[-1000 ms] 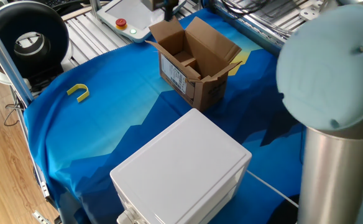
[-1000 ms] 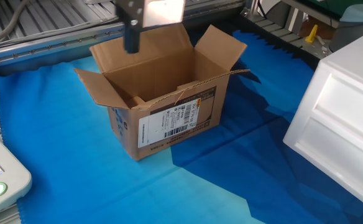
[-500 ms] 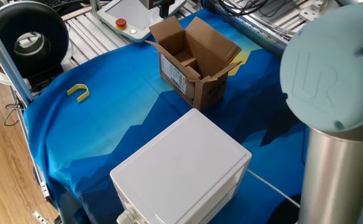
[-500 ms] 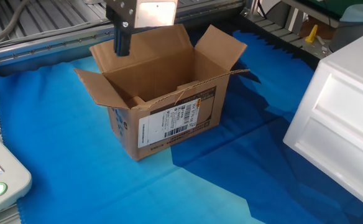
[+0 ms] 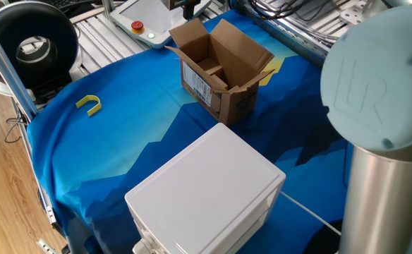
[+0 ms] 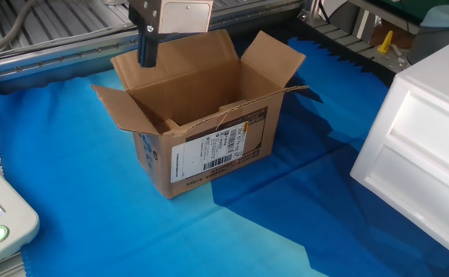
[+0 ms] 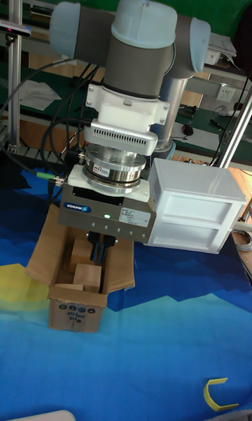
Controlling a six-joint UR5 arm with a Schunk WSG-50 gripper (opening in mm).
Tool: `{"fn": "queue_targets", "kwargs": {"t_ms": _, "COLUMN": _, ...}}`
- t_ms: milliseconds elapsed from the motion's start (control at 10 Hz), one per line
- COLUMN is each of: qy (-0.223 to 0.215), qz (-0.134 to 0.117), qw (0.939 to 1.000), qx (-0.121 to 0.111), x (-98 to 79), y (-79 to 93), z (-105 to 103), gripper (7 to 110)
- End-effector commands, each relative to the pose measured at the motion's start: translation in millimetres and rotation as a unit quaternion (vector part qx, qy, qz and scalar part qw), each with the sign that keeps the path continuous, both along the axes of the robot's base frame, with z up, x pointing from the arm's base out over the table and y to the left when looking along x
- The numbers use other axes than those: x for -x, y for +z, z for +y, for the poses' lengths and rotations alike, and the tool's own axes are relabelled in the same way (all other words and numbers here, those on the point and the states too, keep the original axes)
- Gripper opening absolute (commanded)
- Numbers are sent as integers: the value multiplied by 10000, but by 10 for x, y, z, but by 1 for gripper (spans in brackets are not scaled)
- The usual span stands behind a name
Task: Cover the box
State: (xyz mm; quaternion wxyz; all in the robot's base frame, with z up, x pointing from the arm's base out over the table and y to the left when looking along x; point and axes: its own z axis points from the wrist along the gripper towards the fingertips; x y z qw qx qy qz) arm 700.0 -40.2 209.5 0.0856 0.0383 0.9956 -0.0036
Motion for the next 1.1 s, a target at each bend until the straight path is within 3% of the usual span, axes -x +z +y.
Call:
{"fn": "queue_targets", "kwargs": {"t_ms": 0, "qy": 154, "qz": -5, "qw": 9997, "qx": -186, "x": -143, "y": 53, "z": 46, "gripper": 7}}
{"fn": "queue_targets", "kwargs": {"t_ms": 100, "qy": 282, "qz": -53, "qw": 9993, "qx": -247, "x": -459, "y": 136, "z": 3, "gripper": 7}}
{"fn": "queue_targets", "kwargs": {"t_ms": 200, "qy": 380, "qz": -111, "qw": 9991, "qx": -127, "x": -653, "y": 158, "z": -59, "gripper": 7}}
{"fn": "queue_targets", "kwargs": {"t_ms": 400, "qy": 681, "qz": -641, "qw": 9938, "qx": 607, "x": -1049, "y": 194, "z": -234, "gripper": 7}}
{"fn": "queue_targets", "kwargs": {"t_ms": 500, "qy": 571, "qz": -746, "qw": 9950, "qx": 352, "x": -1155, "y": 186, "z": -37, "gripper": 7}}
{"fn": "queue_targets", "kwargs": {"t_ms": 600, "qy": 565, "qz": -917, "qw": 9937, "qx": 313, "x": -1278, "y": 196, "z": 49, "gripper": 7}}
{"fn": "queue_targets", "kwargs": {"t_ms": 700, "qy": 704, "qz": -1314, "qw": 9885, "qx": 257, "x": -1469, "y": 246, "z": 125, "gripper": 7}}
{"fn": "queue_targets", "kwargs": {"t_ms": 800, "qy": 716, "qz": -1472, "qw": 9865, "qx": 62, "x": -1534, "y": 286, "z": 224, "gripper": 7}}
{"fn": "queue_targets", "kwargs": {"t_ms": 1000, "qy": 485, "qz": -1050, "qw": 9929, "qx": 281, "x": -1340, "y": 138, "z": 60, "gripper": 7}}
